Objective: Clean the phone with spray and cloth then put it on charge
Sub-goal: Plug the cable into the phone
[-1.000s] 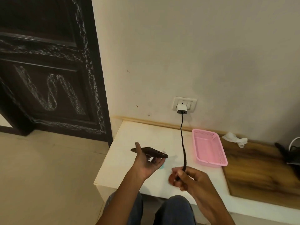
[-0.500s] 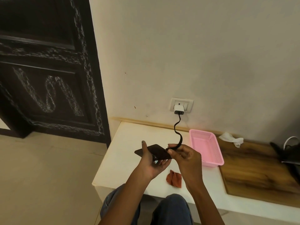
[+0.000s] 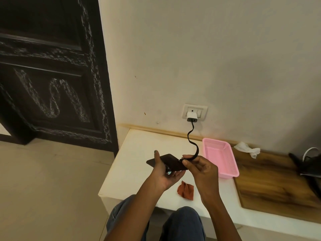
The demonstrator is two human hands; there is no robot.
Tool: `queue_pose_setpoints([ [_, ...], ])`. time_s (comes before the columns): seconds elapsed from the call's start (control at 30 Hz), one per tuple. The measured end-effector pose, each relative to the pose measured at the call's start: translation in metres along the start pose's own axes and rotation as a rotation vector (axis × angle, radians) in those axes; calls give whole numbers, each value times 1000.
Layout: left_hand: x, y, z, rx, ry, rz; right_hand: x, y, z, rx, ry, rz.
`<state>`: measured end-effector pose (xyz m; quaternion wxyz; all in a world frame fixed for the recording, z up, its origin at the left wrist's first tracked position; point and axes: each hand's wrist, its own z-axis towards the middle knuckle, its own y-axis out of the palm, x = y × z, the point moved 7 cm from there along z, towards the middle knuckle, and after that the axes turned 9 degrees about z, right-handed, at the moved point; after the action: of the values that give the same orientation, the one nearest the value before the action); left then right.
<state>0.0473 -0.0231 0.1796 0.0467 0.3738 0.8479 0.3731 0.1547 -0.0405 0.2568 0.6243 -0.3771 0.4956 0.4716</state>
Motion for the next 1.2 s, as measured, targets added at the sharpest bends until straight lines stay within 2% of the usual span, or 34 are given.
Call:
queue_pose_setpoints([
  [0.17, -1, 1, -1, -4, -19, -8, -1, 1, 0, -4, -25, -50],
  [0.63, -5, -6, 4, 15, -50, -15, -5, 9, -3, 7, -109, -380],
  [0.87, -3, 2, 1, 6, -3, 35, -4, 0, -6, 99, -88, -434],
  [0.93, 2, 5, 2, -23, 35, 61, -1, -2, -9, 100, -57, -364],
  [1.1, 18, 16, -2, -129, 143, 72, 14, 1, -21, 117, 189, -14],
  [1.2, 24, 21, -3, -193, 188, 48, 23, 8, -28, 139, 289, 85],
])
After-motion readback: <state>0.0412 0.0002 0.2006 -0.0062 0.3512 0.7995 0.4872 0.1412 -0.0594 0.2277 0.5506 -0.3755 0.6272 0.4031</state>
